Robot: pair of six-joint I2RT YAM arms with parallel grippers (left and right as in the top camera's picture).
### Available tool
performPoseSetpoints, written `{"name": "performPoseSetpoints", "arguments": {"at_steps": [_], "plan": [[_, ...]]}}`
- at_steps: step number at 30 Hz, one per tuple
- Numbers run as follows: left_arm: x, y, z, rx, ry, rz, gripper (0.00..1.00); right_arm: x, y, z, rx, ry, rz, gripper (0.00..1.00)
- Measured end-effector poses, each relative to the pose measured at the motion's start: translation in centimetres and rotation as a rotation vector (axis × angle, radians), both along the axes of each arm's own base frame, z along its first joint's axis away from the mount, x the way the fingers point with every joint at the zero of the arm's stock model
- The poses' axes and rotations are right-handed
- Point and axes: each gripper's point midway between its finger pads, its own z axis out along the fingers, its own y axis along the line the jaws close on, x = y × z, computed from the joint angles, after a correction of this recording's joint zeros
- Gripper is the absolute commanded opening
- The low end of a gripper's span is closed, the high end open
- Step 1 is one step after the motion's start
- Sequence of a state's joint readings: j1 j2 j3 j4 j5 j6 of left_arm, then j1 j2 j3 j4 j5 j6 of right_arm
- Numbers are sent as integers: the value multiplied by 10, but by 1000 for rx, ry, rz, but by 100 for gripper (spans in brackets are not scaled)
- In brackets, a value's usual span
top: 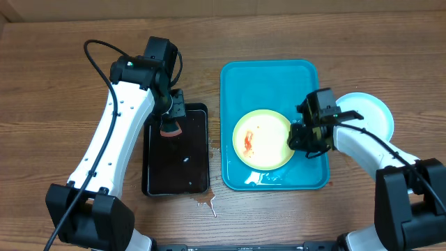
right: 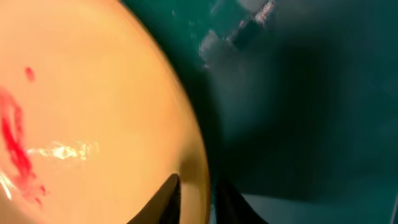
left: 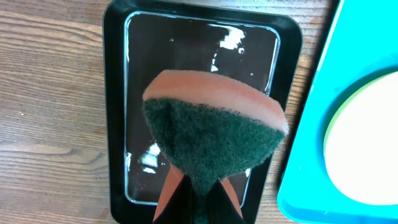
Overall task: Clean dirty plates on tray and stack at the side
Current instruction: 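Grasp the sponge from the black tray with the left gripper, then scrub the yellow plate with the sponge while right gripper holds rim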
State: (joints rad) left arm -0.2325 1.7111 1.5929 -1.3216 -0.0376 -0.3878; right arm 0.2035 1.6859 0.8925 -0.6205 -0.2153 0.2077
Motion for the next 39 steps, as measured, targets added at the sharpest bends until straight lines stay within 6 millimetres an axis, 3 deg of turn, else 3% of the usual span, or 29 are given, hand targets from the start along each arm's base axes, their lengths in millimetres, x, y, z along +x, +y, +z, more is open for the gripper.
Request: {"name": "performPoseSetpoints", "arguments": {"at_steps": [2,8,12,15,19,23,26,29,39], "plan": [[2,-7,0,-8,-11,-16,4,-2,-2,-2,-7,10,-20,4],[10,-50,4,-74,-78,-113,4,0,-1,0,0,8,-53,4],[20,-99,11,-158,-170,-212,4,-3,-2,-1,-2,20,-55,4],[28,-149,9,-245,-220,-291,4,-4,-2,-1,-3,23,-57,4],[30,-207,-22,-345,-190,-353,4,-4,-2,-1,-3,24,-57,4],[21,-243,-82,-386,-62,-339,4,-4,-2,-1,-2,25,-56,4],[13,-250,-122,-387,35,-303,4,-4,-2,-1,-2,25,-57,4],[5,-247,-145,-381,117,-261,4,-4,-2,-1,-2,26,-57,4],[-8,-193,-147,-226,249,-127,4,-7,0,-1,4,34,-51,4]]}}
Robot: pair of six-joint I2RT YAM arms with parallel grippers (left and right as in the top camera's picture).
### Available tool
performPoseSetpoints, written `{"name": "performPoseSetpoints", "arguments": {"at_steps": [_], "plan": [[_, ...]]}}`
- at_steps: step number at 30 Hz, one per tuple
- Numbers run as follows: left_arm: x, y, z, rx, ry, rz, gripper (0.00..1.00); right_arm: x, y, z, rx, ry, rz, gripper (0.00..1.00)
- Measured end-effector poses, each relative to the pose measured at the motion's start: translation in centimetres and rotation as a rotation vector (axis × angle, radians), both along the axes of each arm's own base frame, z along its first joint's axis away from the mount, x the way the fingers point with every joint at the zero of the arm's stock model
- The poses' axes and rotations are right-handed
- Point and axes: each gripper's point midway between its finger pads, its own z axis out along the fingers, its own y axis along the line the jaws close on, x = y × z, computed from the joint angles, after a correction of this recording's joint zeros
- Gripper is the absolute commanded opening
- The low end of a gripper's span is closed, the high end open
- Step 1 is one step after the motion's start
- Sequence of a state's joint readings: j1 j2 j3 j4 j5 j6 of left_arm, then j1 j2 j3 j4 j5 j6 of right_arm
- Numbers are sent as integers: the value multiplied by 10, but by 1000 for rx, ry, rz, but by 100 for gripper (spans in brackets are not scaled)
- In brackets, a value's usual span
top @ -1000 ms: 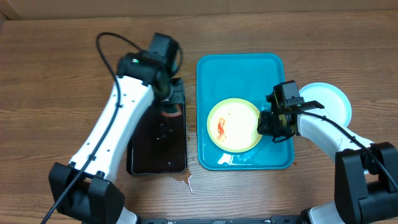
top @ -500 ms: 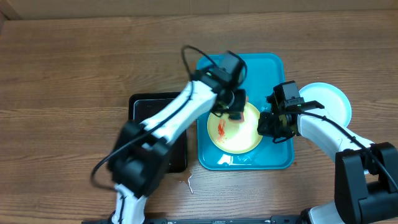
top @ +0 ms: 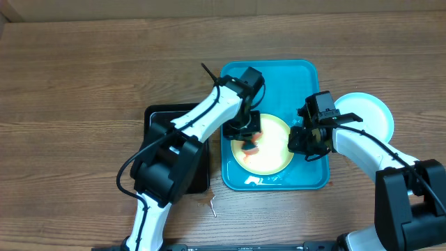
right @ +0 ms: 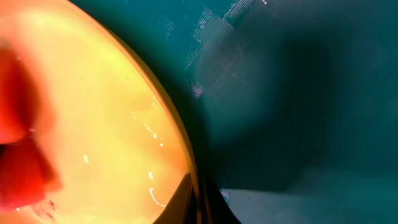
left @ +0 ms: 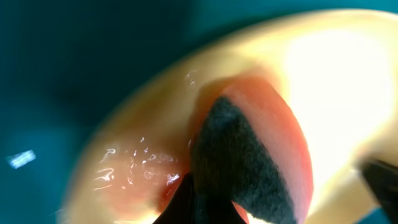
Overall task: Clean dirty plates on tray and stack at the side
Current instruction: 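Scrub the yellow plate with the sponge while right gripper holds rim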
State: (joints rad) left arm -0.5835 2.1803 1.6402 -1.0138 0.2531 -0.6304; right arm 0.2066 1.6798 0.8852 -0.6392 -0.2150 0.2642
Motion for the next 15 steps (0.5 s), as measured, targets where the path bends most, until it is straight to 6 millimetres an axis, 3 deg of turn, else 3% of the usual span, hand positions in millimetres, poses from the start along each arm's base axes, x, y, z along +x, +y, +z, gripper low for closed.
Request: {"name": "performPoseSetpoints", "arguments": {"at_steps": [4,7,11,15], "plan": [[0,26,1,111,5,15,4,0,0,0,0,0,0,4],[3,31,1,148,-18,2,4,0,2,0,5,0,4,4],[9,24,1,126,-65,-72,4,0,2,0,5,0,4,4],[14,4,3,35,-100,-156,4,0,2,0,4,0,3,4]]}}
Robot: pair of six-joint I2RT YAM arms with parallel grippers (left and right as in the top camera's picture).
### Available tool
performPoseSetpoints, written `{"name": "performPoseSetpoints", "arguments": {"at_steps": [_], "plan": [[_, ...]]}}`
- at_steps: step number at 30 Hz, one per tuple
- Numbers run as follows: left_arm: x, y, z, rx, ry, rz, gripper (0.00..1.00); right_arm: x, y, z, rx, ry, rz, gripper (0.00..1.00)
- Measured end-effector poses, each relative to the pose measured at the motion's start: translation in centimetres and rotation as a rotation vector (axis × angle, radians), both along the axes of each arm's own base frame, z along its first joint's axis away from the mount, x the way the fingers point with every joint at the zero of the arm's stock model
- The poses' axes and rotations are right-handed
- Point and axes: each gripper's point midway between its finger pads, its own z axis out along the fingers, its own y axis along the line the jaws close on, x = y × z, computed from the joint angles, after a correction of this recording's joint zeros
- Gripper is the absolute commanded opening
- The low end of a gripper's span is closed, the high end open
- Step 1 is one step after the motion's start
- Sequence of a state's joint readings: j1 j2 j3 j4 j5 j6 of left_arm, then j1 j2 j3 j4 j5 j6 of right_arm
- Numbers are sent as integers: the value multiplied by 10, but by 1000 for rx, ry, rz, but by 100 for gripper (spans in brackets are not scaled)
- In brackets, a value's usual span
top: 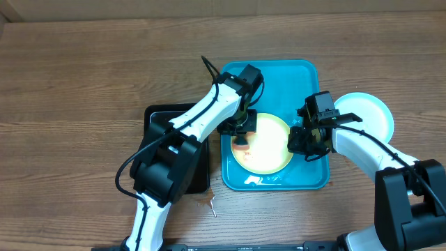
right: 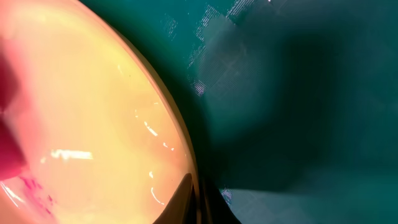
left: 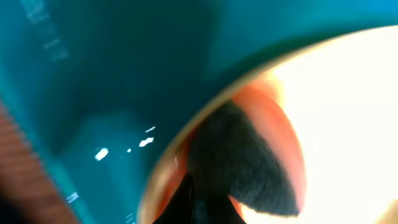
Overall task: Clean dirty plates on tray and stack at the side
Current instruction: 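Scrub the yellow plate with the sponge while right gripper holds rim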
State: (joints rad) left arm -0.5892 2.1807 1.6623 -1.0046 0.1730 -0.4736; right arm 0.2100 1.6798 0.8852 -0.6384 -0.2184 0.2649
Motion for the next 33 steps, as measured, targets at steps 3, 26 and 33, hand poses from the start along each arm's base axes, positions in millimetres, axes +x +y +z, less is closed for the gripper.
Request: {"name": "performPoseSetpoints", "arguments": {"at_steps": [3,26,33], "plan": [[1,-20,3,-92,-7,-45,4,0,0,0,0,0,0,4],[-67,14,-2,149,257,-58,4,-1,-1,0,-5,4,3,4],[-24,35,9,321,53,-30,4,-1,2,1,9,0,6,4]]}}
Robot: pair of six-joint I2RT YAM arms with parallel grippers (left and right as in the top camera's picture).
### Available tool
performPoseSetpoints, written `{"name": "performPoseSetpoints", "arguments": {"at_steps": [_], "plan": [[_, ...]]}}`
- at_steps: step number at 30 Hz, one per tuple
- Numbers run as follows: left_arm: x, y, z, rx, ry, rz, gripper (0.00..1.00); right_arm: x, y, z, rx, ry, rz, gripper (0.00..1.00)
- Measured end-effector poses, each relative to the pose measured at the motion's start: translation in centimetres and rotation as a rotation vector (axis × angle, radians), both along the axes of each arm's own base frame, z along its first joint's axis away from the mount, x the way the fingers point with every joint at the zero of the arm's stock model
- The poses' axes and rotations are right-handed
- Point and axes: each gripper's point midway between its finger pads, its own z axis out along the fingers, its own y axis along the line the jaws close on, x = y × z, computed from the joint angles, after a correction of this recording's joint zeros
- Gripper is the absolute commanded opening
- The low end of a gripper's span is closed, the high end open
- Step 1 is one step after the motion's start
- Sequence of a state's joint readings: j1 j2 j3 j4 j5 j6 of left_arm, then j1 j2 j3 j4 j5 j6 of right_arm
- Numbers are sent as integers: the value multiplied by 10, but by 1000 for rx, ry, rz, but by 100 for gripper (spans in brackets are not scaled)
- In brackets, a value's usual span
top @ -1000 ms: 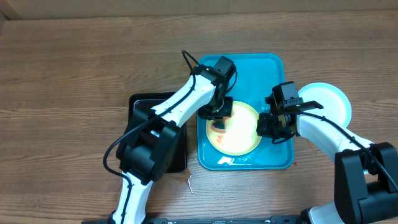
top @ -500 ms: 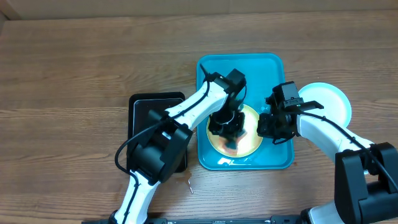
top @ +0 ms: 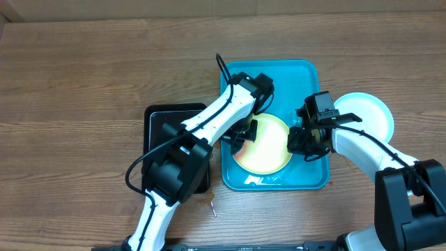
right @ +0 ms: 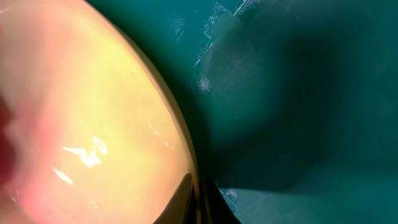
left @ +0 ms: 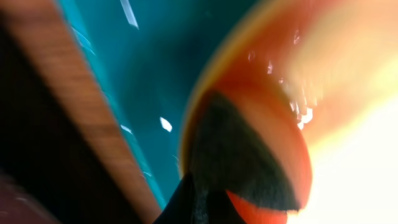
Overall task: Clean dirty plates on tray and stack at the side
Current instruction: 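Scrub the yellow plate with the sponge while right gripper holds rim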
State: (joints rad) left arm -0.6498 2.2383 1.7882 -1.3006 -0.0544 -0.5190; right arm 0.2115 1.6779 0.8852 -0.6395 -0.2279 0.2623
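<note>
A pale yellow plate (top: 268, 145) lies in the blue tray (top: 275, 73). My left gripper (top: 242, 134) is shut on a green-and-orange sponge (left: 249, 155), which presses on the plate's left edge (left: 348, 124); the view is blurred. The right gripper (right: 199, 202) is shut on the plate's right rim (right: 81, 112), seen overhead as my right gripper (top: 300, 138). A pinkish smear shows at the plate's left in the right wrist view. A clean white plate (top: 368, 111) sits on the table to the right of the tray.
A black tray (top: 159, 125) of dark water stands left of the blue tray, partly under my left arm. Small drops of water (top: 207, 203) lie on the wood in front of it. Water glints on the blue tray's floor (top: 254, 180).
The left wrist has turned and the sponge has shifted slightly along the plate's left edge. The red streaks at the plate's left now look like a faint pink blur. The right gripper has not moved.
The left gripper held the sponge over the black tray while the right gripper straddled the rim of the red-stained yellow plate. Then the right jaws were shut on the rim and the sponge was on the stain. It has stayed on the plate's left side since.
</note>
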Motion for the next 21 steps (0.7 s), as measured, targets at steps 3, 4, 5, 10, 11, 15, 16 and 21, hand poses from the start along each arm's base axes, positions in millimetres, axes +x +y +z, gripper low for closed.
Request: {"name": "performPoseSetpoints", "arguments": {"at_steps": [3,4,5,10,11,15,16,21], "plan": [[21,-5,6,-6,-83,-5,4,1,-1,0,-2,-1,-4,4],[27,-9,7,-22,-106,-9,4,0,-1,0,-3,-1,-4,4],[32,-12,7,-37,-124,-11,4,1,-1,0,-4,-1,-5,4],[45,-49,3,-215,-147,-41,4,1,-1,0,-6,-1,-8,4],[45,-56,1,-246,-138,-43,4,1,-1,0,-6,-1,-8,4],[33,-82,-15,-375,-39,-44,4,0,-3,-1,-18,0,-10,4],[30,-87,-16,-400,-17,-43,4,0,-5,-1,-24,4,-14,4],[14,-118,-16,-589,112,-59,4,0,-8,-1,-33,1,-19,4]]}}
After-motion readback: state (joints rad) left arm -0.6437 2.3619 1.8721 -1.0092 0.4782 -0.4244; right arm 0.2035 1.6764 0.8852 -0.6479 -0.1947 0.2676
